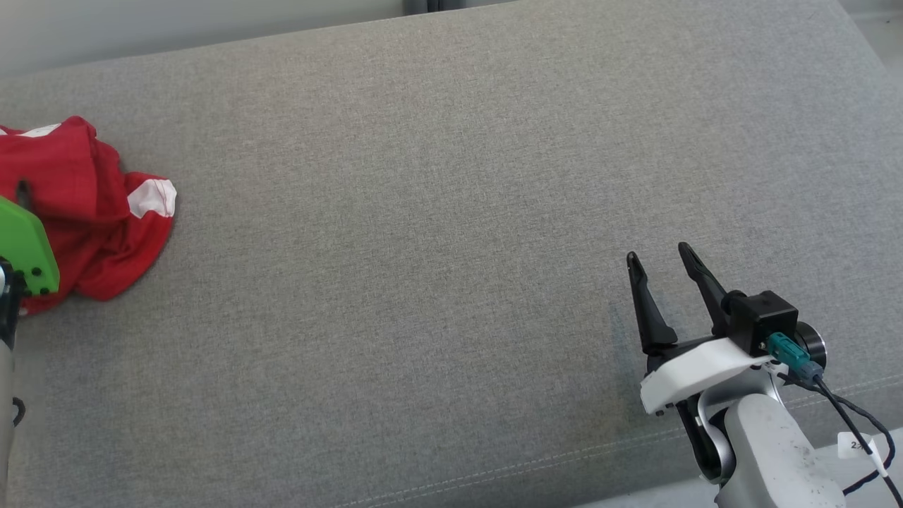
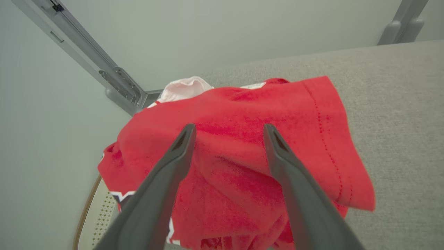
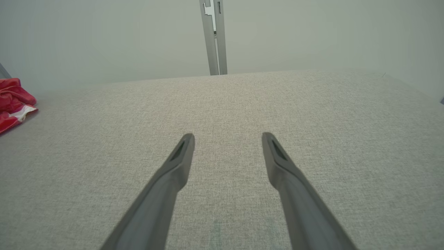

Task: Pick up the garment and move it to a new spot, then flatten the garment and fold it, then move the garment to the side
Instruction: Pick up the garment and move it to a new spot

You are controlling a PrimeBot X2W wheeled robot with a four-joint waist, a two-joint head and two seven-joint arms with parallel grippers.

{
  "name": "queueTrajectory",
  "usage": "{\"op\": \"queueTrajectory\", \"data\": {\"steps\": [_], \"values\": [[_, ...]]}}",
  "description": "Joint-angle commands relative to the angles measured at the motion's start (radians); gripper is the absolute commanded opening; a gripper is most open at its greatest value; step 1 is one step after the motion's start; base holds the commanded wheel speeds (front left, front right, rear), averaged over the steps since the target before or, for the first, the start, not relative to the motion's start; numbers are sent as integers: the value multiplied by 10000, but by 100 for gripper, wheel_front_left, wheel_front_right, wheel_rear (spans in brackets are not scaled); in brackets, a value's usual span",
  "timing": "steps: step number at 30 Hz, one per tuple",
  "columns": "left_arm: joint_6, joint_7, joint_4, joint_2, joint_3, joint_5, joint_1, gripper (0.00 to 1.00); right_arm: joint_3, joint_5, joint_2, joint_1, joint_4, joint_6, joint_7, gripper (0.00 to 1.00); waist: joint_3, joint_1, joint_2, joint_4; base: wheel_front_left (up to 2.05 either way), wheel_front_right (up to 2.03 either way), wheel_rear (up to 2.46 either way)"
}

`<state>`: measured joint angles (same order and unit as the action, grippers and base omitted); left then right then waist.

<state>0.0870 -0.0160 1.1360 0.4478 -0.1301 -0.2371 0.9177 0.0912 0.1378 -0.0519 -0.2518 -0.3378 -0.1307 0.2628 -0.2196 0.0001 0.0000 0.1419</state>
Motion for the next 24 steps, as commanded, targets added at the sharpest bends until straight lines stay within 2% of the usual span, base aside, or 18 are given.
{"op": "queueTrajectory", "data": {"steps": [1, 8, 18, 23, 24], "values": [[23, -85, 113, 58, 5, -41, 72, 100, -9, -3, -39, -98, -12, -1, 46, 100, 7, -1, 0, 0, 0, 0, 0], [87, -526, 956, 71, 90, -345, 193, 100, 102, -14, -121, -178, 0, -1, 46, 100, -82, -1, 0, 62, 0, 0, 0], [127, -1158, 1344, 13, 215, -734, 179, 100, 186, 95, -287, -285, 1, -1, 37, 100, -394, -1, 0, 196, 0, 0, 0], [3, -1174, 1397, 102, 163, -774, 259, 100, 245, 34, -268, -351, 31, -1, 1, 100, -469, -1, 0, 258, 0, 0, 0], [-30, -1125, 1404, 110, 160, -784, 246, 75, 264, 42, -273, -366, 24, -1, -1, 100, -483, -1, 0, 275, 0, 0, 0]]}}
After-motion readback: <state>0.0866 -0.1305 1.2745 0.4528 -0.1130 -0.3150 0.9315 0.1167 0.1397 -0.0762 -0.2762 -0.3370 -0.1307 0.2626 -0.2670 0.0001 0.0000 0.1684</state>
